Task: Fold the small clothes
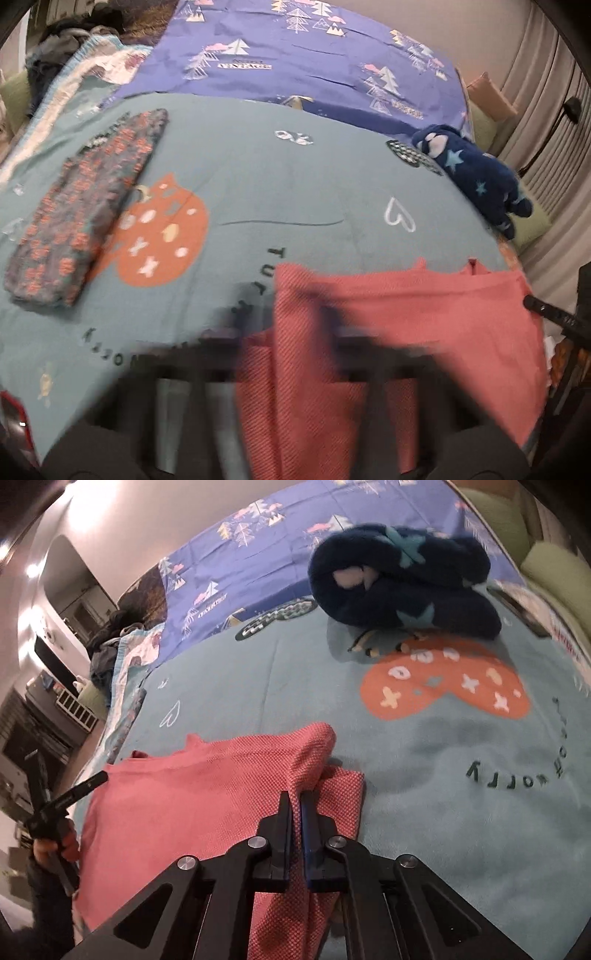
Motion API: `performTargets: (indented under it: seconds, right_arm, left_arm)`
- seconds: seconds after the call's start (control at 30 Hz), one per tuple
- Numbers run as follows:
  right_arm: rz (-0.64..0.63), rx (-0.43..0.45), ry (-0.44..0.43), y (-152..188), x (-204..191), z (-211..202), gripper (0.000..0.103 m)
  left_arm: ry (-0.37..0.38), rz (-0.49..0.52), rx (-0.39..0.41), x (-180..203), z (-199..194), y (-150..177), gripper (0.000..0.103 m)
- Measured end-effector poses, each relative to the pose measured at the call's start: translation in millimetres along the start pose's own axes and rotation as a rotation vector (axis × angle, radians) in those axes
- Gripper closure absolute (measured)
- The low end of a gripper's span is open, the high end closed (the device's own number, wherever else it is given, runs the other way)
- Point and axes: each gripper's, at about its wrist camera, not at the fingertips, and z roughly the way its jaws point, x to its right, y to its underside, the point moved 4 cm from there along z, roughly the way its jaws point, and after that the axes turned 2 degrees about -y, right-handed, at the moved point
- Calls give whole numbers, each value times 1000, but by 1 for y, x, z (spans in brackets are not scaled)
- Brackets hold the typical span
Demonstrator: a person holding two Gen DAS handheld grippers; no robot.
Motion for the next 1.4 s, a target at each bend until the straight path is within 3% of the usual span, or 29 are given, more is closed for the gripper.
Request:
performTargets:
  seconds: [0.13, 0.2, 0.27, 0.37, 0.4, 0.53, 0.6, 0.7, 0.8, 0.83, 0.9, 0.97, 1.07, 1.13, 1.27, 1.33, 1.4]
  right_arm:
    - [9, 124, -13, -10, -4, -31, 100]
    - [-13, 152, 60, -15, 0, -34, 100]
    - [31, 107, 105, -16, 16, -20, 100]
    - [99, 26, 189, -7, 35, 1, 99]
    - [108, 25, 194, -2, 35, 1, 99]
    - [58, 79, 104, 10, 8, -33, 98]
    - [5, 103, 58, 18, -13, -54, 98]
    - [-25, 48, 8, 38, -30, -55, 96]
    - [37, -41, 140, 63, -4, -31, 97]
    - [62, -57, 184, 68, 6, -26, 96]
    - [140, -30, 138, 75, 18, -31, 95]
    - [166, -15, 141, 77, 12, -47, 94]
    - [74, 43, 137, 80, -19, -76, 92]
    - [25, 49, 95, 88, -41, -86, 92]
    - [-26, 22, 28, 106, -74, -85, 88]
    - [-28, -11, -1, 116, -83, -77, 87]
    - [-23, -41, -14, 123, -88, -69, 87]
  left_arm:
    - [44, -44, 159, 3, -30, -5, 99]
    - [43, -14, 218, 7, -39, -7, 98]
    - [40, 8, 188, 8, -26, -9, 98]
    - [11, -73, 13, -9, 10, -6, 93]
    - [17, -98, -1, -13, 11, -5, 91]
    - [20, -95, 78, -13, -27, -1, 65]
    - [35, -65, 99, -5, -52, 4, 60]
    - [54, -16, 105, 3, -80, 25, 47]
    - [49, 24, 39, 3, -79, 59, 47]
    - [9, 40, -6, 2, -72, 74, 47]
    - [-75, 78, -53, -1, -62, 94, 46]
    - [-84, 66, -14, -1, -77, 102, 46]
    - [-4, 9, 18, 2, -104, 108, 46]
    - [10, 37, 44, 10, -119, 114, 46]
    - [-10, 77, 70, 13, -138, 129, 46]
    - [29, 67, 60, 9, -143, 141, 48]
    - [98, 74, 27, 6, -143, 155, 68]
